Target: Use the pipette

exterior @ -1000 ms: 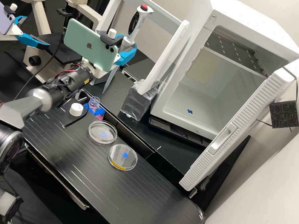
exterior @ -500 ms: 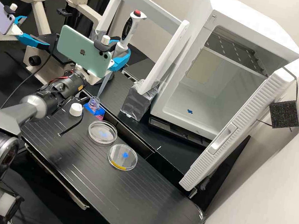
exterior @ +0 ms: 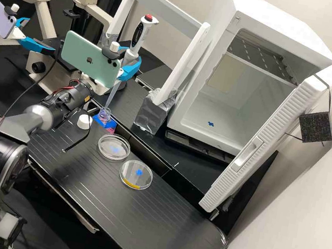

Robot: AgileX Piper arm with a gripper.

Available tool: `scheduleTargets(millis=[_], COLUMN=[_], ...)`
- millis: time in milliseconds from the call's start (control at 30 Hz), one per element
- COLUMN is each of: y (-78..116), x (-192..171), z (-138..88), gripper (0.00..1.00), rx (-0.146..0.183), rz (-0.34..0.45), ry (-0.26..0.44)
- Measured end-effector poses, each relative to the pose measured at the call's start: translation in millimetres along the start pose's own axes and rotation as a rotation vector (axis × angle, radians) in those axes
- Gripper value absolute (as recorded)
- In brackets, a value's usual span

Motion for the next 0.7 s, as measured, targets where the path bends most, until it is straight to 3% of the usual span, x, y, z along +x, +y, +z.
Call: scheduleTargets(millis=[267, 500, 700], y=[-6.9, -11.8, -21.7], x=[4, -5, -12], z=[7, 18, 24], gripper=[0.0, 0.0, 0.0], rx=[-0.013, -0.033, -0.038], rz=[-0.014, 0.044, 0.043], ry=[-0.02, -0.01, -0.007])
